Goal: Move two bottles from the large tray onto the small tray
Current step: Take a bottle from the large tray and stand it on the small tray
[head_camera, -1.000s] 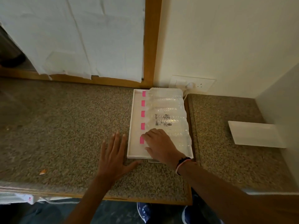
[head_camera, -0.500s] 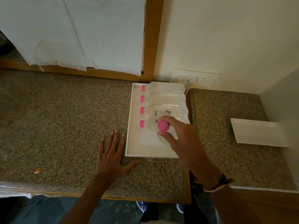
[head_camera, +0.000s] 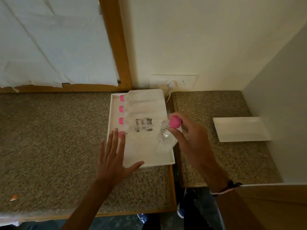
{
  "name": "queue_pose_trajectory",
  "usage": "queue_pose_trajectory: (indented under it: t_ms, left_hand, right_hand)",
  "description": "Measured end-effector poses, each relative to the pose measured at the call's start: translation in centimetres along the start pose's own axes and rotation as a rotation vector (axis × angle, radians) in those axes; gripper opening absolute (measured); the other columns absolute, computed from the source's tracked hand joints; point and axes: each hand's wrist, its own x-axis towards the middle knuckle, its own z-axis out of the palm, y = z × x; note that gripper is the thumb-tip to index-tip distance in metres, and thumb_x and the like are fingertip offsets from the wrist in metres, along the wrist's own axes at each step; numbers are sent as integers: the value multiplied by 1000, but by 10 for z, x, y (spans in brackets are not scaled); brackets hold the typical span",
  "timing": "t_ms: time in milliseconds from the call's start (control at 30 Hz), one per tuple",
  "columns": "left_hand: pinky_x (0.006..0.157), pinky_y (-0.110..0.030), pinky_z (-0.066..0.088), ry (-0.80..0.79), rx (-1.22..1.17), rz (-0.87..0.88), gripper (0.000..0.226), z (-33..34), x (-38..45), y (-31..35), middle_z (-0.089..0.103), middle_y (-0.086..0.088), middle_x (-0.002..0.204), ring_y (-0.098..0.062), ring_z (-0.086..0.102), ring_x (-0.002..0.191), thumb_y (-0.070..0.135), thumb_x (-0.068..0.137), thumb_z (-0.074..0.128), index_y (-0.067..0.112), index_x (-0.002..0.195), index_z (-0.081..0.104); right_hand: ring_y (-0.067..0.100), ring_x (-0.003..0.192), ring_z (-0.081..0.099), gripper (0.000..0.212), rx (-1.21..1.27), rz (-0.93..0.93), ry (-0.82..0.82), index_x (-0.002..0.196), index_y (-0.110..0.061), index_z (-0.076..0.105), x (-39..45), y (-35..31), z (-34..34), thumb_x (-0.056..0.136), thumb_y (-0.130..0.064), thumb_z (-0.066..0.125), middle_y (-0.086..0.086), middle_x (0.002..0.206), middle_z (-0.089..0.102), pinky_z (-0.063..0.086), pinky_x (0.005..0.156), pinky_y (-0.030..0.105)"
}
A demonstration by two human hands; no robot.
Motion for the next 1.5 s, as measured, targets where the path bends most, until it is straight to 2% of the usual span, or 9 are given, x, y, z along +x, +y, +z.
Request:
queue_pose_trajectory:
  t_ms: [167, 300, 367, 467, 800, 1000, 1100, 1300, 1500]
  left_hand:
    - [126, -63, 15, 8, -12, 56, 122, 8, 28, 58, 3, -17, 170, -33, 3, 158, 95, 73, 32, 13, 160, 6]
    - [126, -61, 18, 17, -3, 101, 120, 19, 53, 109, 7, -17, 170, -33, 7, 158, 94, 76, 30, 11, 160, 10]
    - [126, -60, 19, 12, 5, 123, 119, 24, 65, 135, 7, -16, 170, -33, 7, 158, 94, 76, 30, 12, 160, 10]
    - [126, -61, 19, 3, -33, 154, 117, 35, 80, 170, 8, -16, 170, -32, 7, 158, 93, 78, 29, 11, 160, 11]
    - [123, -60, 28, -97, -9, 145, 112, 96, 112, 258, 21, -18, 167, -34, 19, 155, 90, 80, 33, 9, 157, 24]
    - [125, -57, 23, -189, -45, 97, 112, 137, 115, 266, 12, -16, 169, -33, 15, 157, 88, 81, 38, 12, 160, 14]
    - [126, -54, 17, -209, -36, 76, 112, 148, 115, 266, 11, -15, 170, -33, 14, 157, 89, 80, 36, 14, 160, 12]
    - [127, -53, 14, -217, -50, 65, 114, 156, 117, 266, 12, -14, 170, -30, 12, 158, 91, 78, 37, 17, 160, 11]
    - [124, -59, 26, -238, -54, 68, 114, 141, 116, 272, 9, -15, 170, -32, 11, 157, 92, 79, 31, 14, 160, 11]
  right_hand:
    - [3, 105, 61, 39, 6, 10, 28, 131, -18, 56, 5, 26, -46, 92, -19, 64, -9, 118, 63, 50, 86, 10]
    - [6, 116, 57, 43, -20, 38, 41, 137, -13, 53, 14, 56, -89, 94, -14, 61, -2, 130, 62, 40, 93, 0]
    - [6, 116, 57, 47, -35, 55, 41, 141, -12, 49, 18, 72, -109, 96, -13, 59, 3, 133, 63, 37, 92, -3]
    - [6, 115, 53, 56, -82, 77, 18, 149, -12, 37, 23, 98, -131, 97, -16, 56, -5, 130, 57, 31, 88, -9]
    - [3, 119, 46, 61, -114, 173, -11, 152, -15, 30, 31, 185, -183, 96, -17, 55, -13, 133, 44, 25, 89, -13]
    - [6, 126, 45, 55, -102, 156, -6, 147, -8, 39, 29, 205, -190, 95, -9, 57, -8, 137, 44, 26, 95, -9]
    - [-4, 123, 45, 49, -107, 119, 19, 141, -5, 47, 27, 209, -191, 93, -4, 60, -5, 134, 49, 29, 96, -8]
    - [-6, 119, 46, 44, -131, 92, 45, 133, -8, 56, 28, 213, -194, 90, -10, 66, -9, 126, 57, 34, 97, -3]
    - [7, 113, 59, 50, -165, 142, 61, 131, -15, 57, 28, 206, -199, 85, -21, 73, -3, 126, 65, 53, 96, 30]
